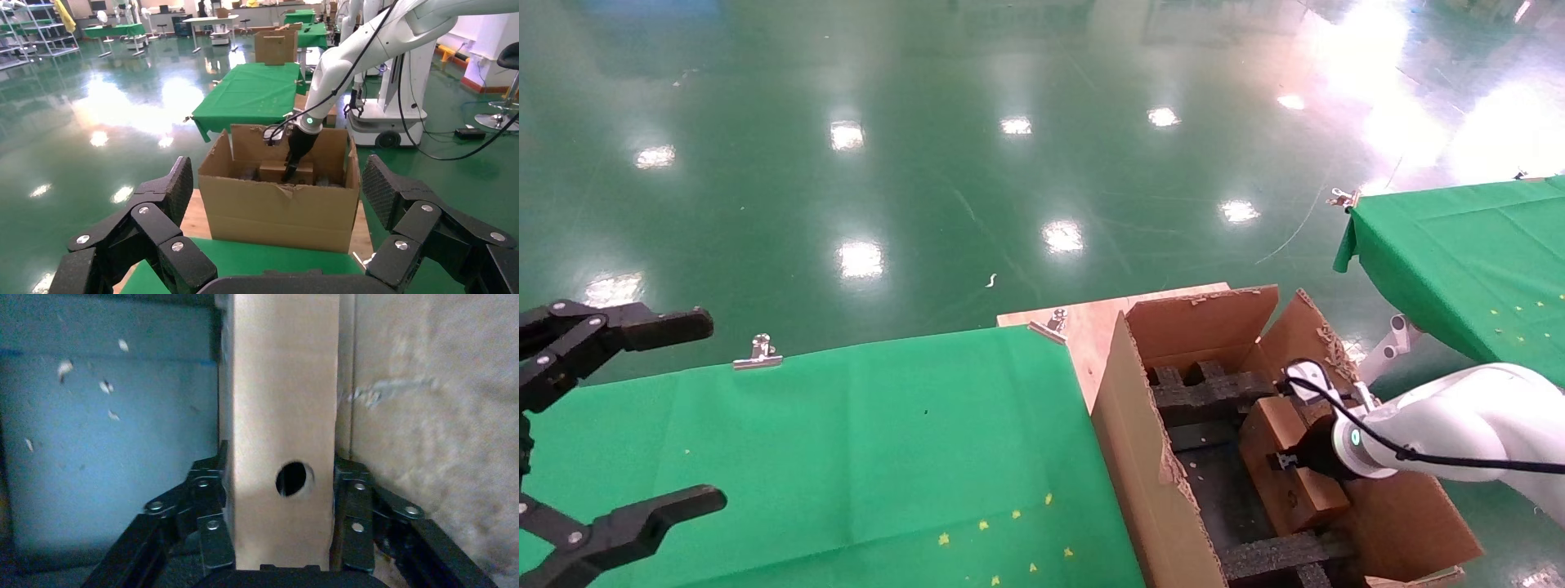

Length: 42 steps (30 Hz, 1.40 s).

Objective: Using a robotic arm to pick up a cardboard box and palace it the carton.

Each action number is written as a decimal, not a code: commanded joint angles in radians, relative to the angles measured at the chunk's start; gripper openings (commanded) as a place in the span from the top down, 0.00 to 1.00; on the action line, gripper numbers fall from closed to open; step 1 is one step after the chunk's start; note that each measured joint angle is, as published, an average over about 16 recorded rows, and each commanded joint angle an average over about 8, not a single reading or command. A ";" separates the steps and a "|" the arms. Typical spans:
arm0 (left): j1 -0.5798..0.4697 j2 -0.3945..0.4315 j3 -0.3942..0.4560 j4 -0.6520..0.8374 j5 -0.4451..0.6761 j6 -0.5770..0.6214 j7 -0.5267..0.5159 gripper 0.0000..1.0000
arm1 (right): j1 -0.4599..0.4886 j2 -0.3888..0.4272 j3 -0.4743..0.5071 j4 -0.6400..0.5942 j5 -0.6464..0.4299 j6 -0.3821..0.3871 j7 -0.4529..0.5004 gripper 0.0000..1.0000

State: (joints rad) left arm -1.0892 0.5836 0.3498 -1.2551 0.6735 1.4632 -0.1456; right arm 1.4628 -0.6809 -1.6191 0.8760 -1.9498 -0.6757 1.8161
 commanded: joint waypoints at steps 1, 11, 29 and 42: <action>0.000 0.000 0.000 0.000 0.000 0.000 0.000 0.00 | 0.004 0.001 0.001 0.001 -0.001 -0.003 0.001 0.00; 0.000 0.000 0.000 0.000 0.000 0.000 0.000 0.00 | 0.074 0.035 0.027 0.075 -0.015 0.009 -0.003 0.00; 0.000 0.000 0.000 0.000 0.000 0.000 0.000 0.00 | 0.326 0.160 0.155 0.440 0.080 0.042 -0.121 0.00; 0.000 0.000 0.000 0.000 0.000 0.000 0.000 0.00 | 0.357 0.178 0.178 0.484 0.124 0.023 -0.151 0.00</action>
State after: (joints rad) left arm -1.0891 0.5834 0.3499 -1.2548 0.6730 1.4627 -0.1453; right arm 1.8136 -0.5028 -1.4271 1.3620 -1.8115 -0.6626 1.6464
